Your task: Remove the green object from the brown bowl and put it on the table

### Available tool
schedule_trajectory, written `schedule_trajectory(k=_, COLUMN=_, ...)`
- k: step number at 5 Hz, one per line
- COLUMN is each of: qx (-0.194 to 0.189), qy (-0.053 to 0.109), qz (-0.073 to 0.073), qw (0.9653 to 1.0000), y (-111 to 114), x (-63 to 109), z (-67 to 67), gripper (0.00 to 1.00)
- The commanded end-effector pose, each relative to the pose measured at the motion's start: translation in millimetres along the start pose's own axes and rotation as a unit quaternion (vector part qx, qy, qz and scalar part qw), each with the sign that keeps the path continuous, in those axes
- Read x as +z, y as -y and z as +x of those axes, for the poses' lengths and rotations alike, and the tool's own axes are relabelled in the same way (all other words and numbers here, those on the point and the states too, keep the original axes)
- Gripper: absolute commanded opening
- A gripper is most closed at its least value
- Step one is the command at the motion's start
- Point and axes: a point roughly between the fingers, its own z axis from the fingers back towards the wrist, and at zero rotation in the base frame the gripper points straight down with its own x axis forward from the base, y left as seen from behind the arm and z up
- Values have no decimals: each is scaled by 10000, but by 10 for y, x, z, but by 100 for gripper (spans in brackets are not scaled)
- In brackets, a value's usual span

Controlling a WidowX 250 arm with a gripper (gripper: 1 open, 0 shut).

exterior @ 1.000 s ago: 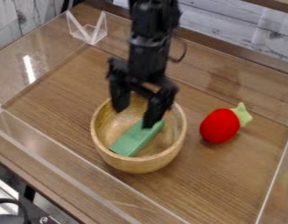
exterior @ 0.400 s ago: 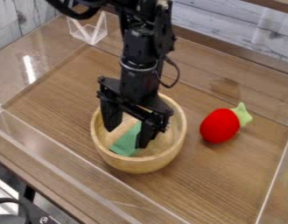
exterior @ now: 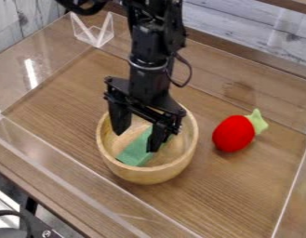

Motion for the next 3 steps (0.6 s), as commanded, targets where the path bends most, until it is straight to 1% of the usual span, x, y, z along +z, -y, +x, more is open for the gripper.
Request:
schedule_trajectory(k=1, qx=-298, qy=243, qz=41, qw=9993, y=28, x=81, z=-1, gripper=100)
schedule_trajectory(k=2, qx=-230, qy=284, qz=23, qw=9993, y=-40, x=139, z=-48, gripper=100)
schedule_trajectory(k=3, qx=-92, qy=271, qz=-7, qw=9996, y=-87, x=141, z=-85, gripper=100)
